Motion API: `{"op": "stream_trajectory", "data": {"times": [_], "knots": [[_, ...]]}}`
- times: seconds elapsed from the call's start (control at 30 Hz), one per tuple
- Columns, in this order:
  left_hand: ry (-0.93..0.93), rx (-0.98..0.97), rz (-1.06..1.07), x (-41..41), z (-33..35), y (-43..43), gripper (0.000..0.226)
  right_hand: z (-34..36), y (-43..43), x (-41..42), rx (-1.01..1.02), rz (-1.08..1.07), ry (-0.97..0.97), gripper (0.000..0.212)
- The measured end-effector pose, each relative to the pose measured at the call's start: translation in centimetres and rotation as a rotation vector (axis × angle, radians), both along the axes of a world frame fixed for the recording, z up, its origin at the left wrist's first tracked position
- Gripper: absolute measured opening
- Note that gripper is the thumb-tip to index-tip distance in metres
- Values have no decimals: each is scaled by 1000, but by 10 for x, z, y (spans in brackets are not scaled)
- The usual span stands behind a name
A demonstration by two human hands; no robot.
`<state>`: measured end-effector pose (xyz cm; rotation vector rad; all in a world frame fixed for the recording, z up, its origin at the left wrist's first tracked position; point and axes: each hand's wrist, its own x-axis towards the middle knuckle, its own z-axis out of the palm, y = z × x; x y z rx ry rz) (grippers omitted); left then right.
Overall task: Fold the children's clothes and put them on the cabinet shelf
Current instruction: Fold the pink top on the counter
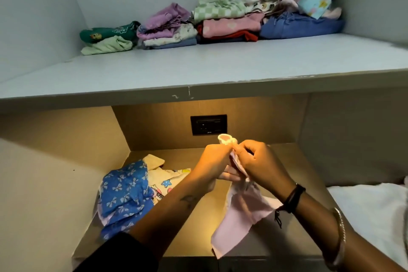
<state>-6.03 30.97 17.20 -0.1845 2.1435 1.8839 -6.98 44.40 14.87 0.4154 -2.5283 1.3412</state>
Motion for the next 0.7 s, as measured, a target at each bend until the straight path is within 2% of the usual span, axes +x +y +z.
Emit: {"op": "stream_trajectory", "data": {"times": [0.1, 0.17, 0.27, 0.3, 0.33, 0.37, 0.43, 0.47, 0.5, 0.53, 0.57, 0.63, 0.7], "knots": [[-4, 73, -11, -2, 1, -9, 39, -1, 2, 2, 93, 92, -16, 23], [-23, 111, -75, -4, 2, -16, 42, -5, 4, 0, 157, 147, -31, 20], [26, 44, -120, -3, 8, -24, 34, -2, 9, -8, 59, 158, -12, 22], [143, -84, -104, -4, 9, -27, 29, 1, 12, -12, 4, 176, -44, 25], [325, -291, -57, -8, 6, -34, 23, 5, 16, -16, -24, 192, -84, 28], [503, -532, -30, -12, 2, -41, 27, 10, 20, -19, -25, 207, -124, 30], [669, -849, -115, -24, -3, -53, 70, 21, 27, -25, 19, 262, -179, 30], [670, -928, -187, -32, -5, -58, 88, 27, 29, -28, 48, 296, -195, 31], [669, -974, -263, -43, -4, -60, 95, 33, 31, -31, 74, 324, -207, 33], [654, -968, -336, -52, -1, -63, 90, 38, 32, -34, 95, 341, -215, 35], [632, -890, -401, -63, 3, -65, 69, 41, 34, -39, 105, 344, -217, 36], [516, -747, -484, -79, 9, -66, 15, 46, 39, -52, 115, 304, -196, 36], [528, -733, -431, -95, 12, -68, 16, 48, 45, -70, 137, 232, -128, 32]]}}
